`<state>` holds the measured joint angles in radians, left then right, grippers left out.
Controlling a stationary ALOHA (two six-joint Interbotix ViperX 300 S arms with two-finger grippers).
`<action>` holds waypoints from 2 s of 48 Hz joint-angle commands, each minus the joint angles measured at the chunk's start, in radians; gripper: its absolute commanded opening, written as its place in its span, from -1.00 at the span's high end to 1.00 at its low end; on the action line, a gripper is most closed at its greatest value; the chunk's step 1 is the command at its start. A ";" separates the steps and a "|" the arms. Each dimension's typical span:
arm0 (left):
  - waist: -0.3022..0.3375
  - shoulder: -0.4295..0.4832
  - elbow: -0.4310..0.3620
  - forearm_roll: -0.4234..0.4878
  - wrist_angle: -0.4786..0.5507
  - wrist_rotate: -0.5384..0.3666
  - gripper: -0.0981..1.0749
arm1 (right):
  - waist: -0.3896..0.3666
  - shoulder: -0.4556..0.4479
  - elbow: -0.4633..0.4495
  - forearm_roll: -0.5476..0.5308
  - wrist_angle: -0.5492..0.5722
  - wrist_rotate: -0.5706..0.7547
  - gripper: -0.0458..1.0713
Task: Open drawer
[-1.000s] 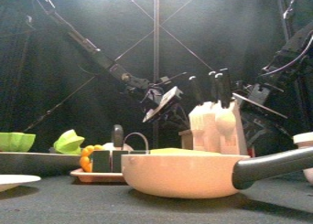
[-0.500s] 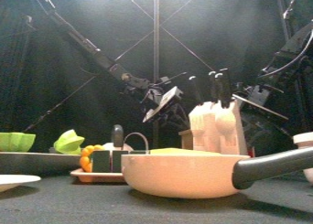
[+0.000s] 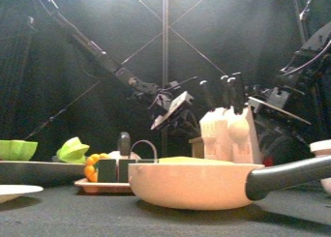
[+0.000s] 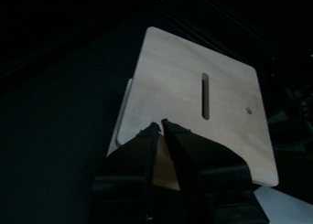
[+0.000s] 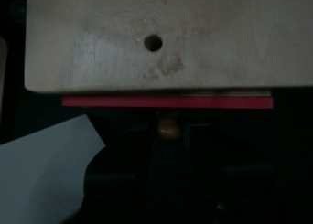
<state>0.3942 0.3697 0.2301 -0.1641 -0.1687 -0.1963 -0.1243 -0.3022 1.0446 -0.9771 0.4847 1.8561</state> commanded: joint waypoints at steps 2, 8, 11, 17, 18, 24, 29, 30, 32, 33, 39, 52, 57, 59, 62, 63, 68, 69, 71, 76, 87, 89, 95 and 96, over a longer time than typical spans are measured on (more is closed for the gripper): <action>0.003 -0.012 -0.006 -0.002 0.003 0.002 -0.18 | 0.037 -0.031 -0.005 0.021 0.034 0.003 -0.14; 0.003 -0.011 -0.006 -0.002 0.003 0.002 -0.18 | 0.081 -0.055 -0.005 0.031 0.083 0.012 -0.13; 0.003 -0.011 -0.006 -0.002 0.003 0.002 -0.18 | 0.103 -0.071 -0.003 0.040 0.100 0.012 -0.13; 0.002 -0.011 -0.006 -0.002 0.003 0.002 -0.18 | 0.146 -0.087 0.000 0.072 0.126 0.011 -0.13; 0.003 -0.012 -0.006 -0.002 0.003 0.002 -0.18 | 0.152 -0.089 0.002 0.075 0.127 0.011 -0.13; 0.003 -0.011 -0.006 -0.002 0.005 0.002 -0.18 | 0.173 -0.084 0.005 0.089 0.129 0.014 -0.13; 0.003 -0.012 -0.006 -0.002 0.005 0.002 -0.18 | 0.175 -0.071 0.005 0.097 0.129 0.014 -0.13; 0.003 -0.012 -0.006 -0.002 0.005 0.002 -0.18 | 0.175 -0.069 0.006 0.100 0.127 0.012 -0.13; 0.002 -0.011 -0.006 -0.002 0.005 0.002 -0.18 | 0.176 -0.063 0.006 0.104 0.129 0.012 -0.13; 0.003 -0.012 -0.006 -0.003 0.005 0.002 -0.18 | 0.176 -0.061 0.008 0.106 0.129 0.012 -0.13; 0.003 -0.011 -0.005 -0.006 0.005 0.002 -0.18 | 0.189 -0.061 0.017 0.124 0.129 0.014 -0.13; 0.003 -0.011 -0.005 -0.011 0.003 0.002 -0.18 | 0.232 -0.058 0.021 0.160 0.129 0.014 -0.13; 0.003 -0.012 -0.003 -0.009 0.003 0.002 -0.18 | 0.244 -0.058 0.020 0.166 0.130 0.014 -0.13; 0.003 -0.011 -0.005 -0.011 0.003 0.002 -0.18 | 0.249 -0.058 0.020 0.167 0.132 0.014 -0.13; 0.002 -0.011 -0.003 -0.011 0.005 0.002 -0.18 | 0.258 -0.058 0.017 0.170 0.132 0.012 -0.13; 0.003 -0.011 -0.003 -0.009 0.005 0.002 -0.18 | 0.261 -0.058 0.017 0.172 0.132 0.012 -0.13; 0.003 -0.012 -0.003 -0.009 0.003 0.002 -0.18 | 0.273 -0.058 0.015 0.184 0.132 0.012 -0.13; 0.003 -0.012 -0.003 -0.011 0.005 0.002 -0.18 | 0.276 -0.058 0.015 0.186 0.132 0.012 -0.13; 0.003 -0.011 -0.002 -0.011 0.003 0.002 -0.18 | 0.281 -0.058 0.015 0.192 0.133 0.012 -0.13; 0.003 -0.011 -0.002 -0.009 0.005 0.002 -0.18 | 0.295 -0.058 0.015 0.202 0.143 0.011 -0.13; 0.002 -0.014 0.000 -0.009 0.005 0.002 -0.18 | 0.305 -0.058 0.023 0.209 0.156 0.009 -0.14; 0.002 -0.015 0.000 -0.009 0.002 0.003 -0.18 | 0.305 -0.060 0.023 0.202 0.158 0.008 -0.15; 0.003 -0.015 -0.003 0.011 -0.009 0.005 -0.18 | 0.305 -0.074 0.026 0.186 0.164 0.003 -0.20; 0.003 -0.014 -0.005 0.014 -0.009 0.005 -0.18 | 0.307 -0.077 0.025 0.184 0.166 0.002 -0.21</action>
<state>0.3927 0.3697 0.2362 -0.1657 -0.1749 -0.1933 0.1718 -0.3590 1.0753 -0.7915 0.6443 1.8607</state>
